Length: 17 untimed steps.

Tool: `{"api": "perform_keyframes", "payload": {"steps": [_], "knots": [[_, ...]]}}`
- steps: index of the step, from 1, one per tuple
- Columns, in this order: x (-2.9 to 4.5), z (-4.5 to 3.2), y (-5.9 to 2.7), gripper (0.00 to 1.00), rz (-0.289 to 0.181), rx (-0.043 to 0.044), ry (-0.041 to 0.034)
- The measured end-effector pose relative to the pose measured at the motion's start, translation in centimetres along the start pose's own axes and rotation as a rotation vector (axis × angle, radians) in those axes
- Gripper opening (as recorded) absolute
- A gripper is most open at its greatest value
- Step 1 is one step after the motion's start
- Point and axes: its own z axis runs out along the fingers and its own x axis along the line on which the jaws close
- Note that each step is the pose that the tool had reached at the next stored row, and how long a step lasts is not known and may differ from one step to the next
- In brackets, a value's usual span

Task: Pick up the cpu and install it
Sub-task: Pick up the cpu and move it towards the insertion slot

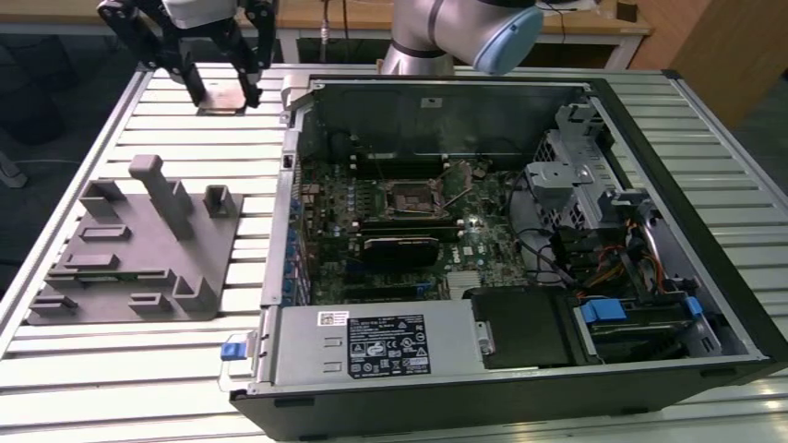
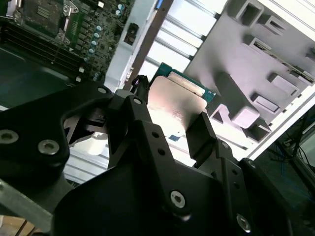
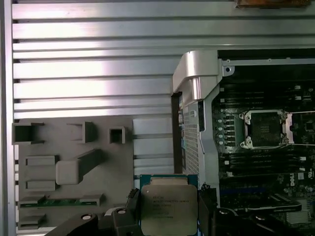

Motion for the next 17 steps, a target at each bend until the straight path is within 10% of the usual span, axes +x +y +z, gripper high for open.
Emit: {"api": "perform_keyframes", "payload": {"steps": [17], "knots": [[-6.12, 0.29, 0.80, 0.55, 0.000, 0.0001, 0.0001]]}}
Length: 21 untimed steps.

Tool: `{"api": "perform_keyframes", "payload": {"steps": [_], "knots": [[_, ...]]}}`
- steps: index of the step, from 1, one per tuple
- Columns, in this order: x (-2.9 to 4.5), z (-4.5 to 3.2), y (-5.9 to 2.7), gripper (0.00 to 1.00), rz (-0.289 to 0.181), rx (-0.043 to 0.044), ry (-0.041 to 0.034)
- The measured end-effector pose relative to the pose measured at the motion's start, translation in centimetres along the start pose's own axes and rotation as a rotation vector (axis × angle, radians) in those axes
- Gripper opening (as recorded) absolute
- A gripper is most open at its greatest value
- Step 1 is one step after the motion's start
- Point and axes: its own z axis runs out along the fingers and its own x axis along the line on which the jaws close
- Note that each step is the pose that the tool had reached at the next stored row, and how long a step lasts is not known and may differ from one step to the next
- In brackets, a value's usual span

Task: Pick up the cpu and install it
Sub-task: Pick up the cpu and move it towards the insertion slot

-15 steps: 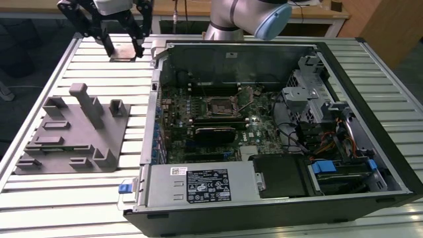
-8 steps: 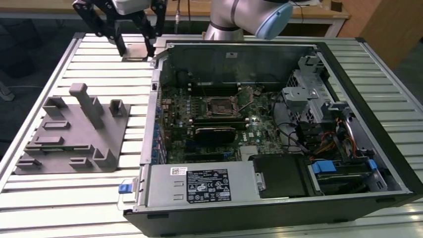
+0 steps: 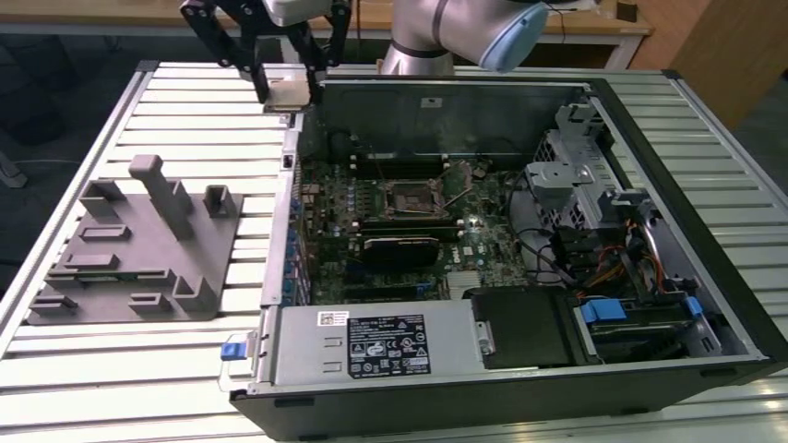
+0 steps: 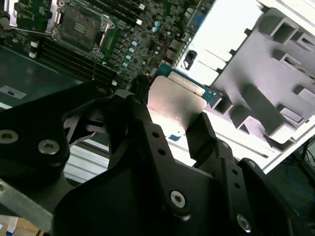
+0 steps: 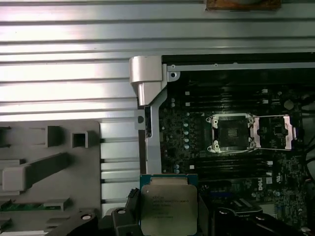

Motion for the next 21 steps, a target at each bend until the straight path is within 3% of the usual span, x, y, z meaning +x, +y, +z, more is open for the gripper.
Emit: {"api": "perform_keyframes", "payload": {"steps": [11, 21], "knots": [[-3.24, 0.32, 0.40, 0.55, 0.000, -0.0001, -0.0001], [-6.57, 1.56, 0.53, 0.55, 0.000, -0.0001, -0.0001]]}}
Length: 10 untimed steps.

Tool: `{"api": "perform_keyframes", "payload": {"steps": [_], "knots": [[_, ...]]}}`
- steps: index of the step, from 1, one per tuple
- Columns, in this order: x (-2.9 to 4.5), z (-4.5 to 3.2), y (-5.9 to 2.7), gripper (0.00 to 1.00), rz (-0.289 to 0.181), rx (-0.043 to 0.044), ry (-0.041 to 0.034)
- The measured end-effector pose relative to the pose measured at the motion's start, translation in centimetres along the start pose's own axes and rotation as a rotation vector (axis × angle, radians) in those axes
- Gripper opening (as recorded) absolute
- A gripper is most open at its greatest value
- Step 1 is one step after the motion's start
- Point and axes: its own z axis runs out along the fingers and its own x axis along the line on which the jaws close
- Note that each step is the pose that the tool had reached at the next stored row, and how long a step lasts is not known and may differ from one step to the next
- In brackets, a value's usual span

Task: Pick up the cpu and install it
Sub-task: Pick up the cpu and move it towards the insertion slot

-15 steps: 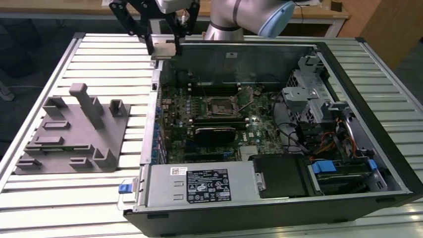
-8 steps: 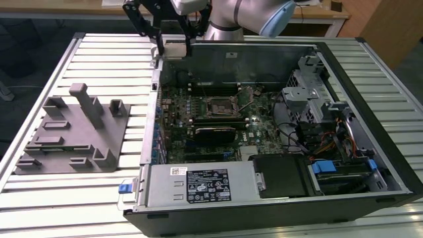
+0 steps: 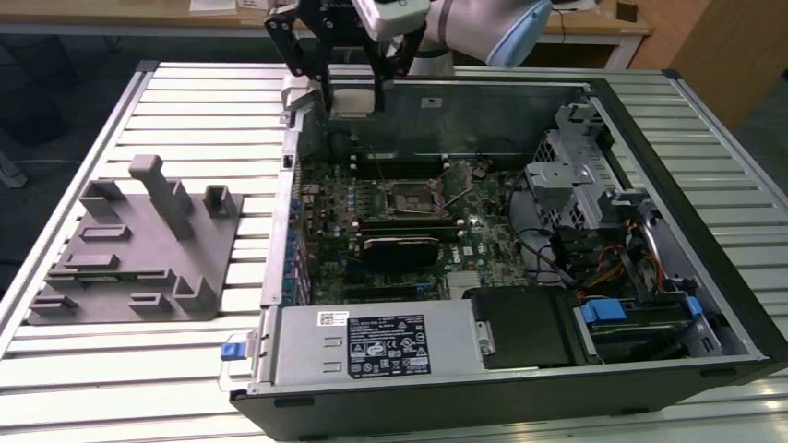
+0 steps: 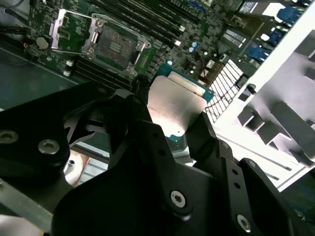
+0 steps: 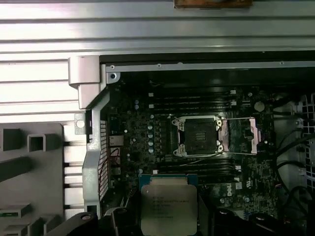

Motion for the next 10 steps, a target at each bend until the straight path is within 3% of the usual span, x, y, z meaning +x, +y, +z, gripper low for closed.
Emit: {"api": "perform_keyframes", "payload": {"steps": [10], "knots": [[-2.97, 1.93, 0.09, 0.55, 0.000, 0.0000, 0.0000]]}}
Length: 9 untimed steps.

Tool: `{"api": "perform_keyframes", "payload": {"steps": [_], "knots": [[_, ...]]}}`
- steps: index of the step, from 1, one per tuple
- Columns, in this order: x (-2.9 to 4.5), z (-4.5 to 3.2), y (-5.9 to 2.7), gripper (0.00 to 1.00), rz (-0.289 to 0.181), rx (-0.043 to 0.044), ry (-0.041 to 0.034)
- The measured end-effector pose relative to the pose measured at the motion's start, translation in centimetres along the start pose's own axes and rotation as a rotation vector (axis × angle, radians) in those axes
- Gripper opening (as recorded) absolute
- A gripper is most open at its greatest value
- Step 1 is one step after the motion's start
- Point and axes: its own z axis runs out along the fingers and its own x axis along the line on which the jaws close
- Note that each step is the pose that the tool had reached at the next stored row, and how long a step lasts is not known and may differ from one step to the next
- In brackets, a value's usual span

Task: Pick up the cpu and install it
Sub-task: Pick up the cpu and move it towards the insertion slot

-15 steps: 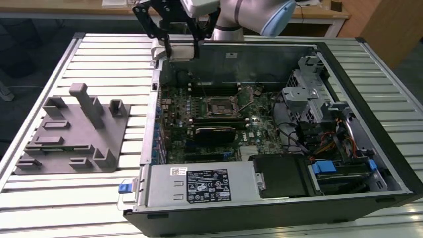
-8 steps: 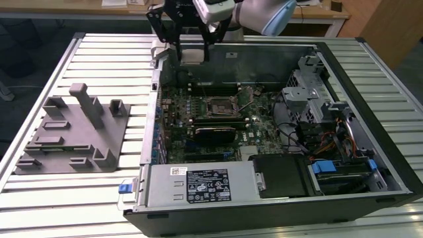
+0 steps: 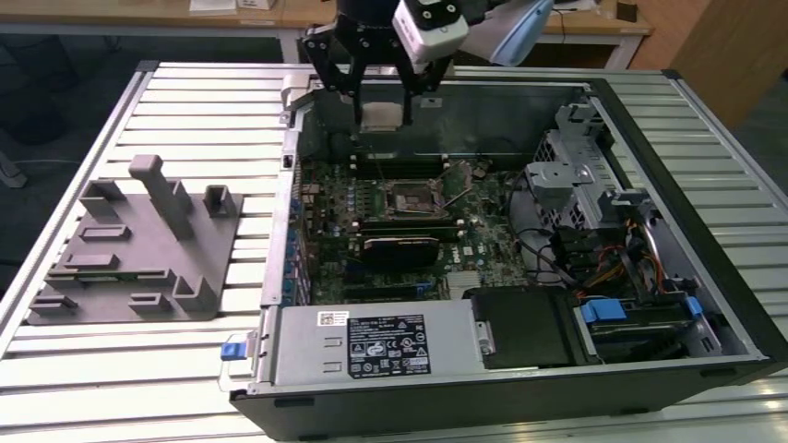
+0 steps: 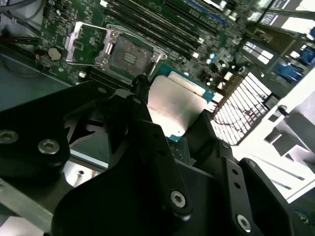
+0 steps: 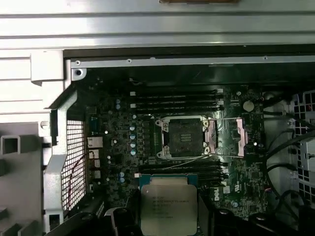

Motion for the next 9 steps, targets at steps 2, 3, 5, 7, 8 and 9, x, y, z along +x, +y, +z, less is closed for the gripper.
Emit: {"api": "perform_keyframes", "payload": {"steps": [2, 3, 5, 7, 8, 9], "knots": [[-0.63, 0.39, 0.02, 0.55, 0.000, 0.0001, 0.0001], [-0.94, 0.58, 0.03, 0.55, 0.000, 0.0002, 0.0001], [-1.52, 0.98, 0.04, 0.55, 0.000, -0.0001, 0.0000], [-2.12, 1.36, 0.06, 0.55, 0.000, 0.0000, 0.0000], [-2.46, 1.56, 0.07, 0.55, 0.000, 0.0001, 0.0000], [-2.78, 1.75, 0.08, 0.55, 0.000, 0.0001, 0.0000]]}}
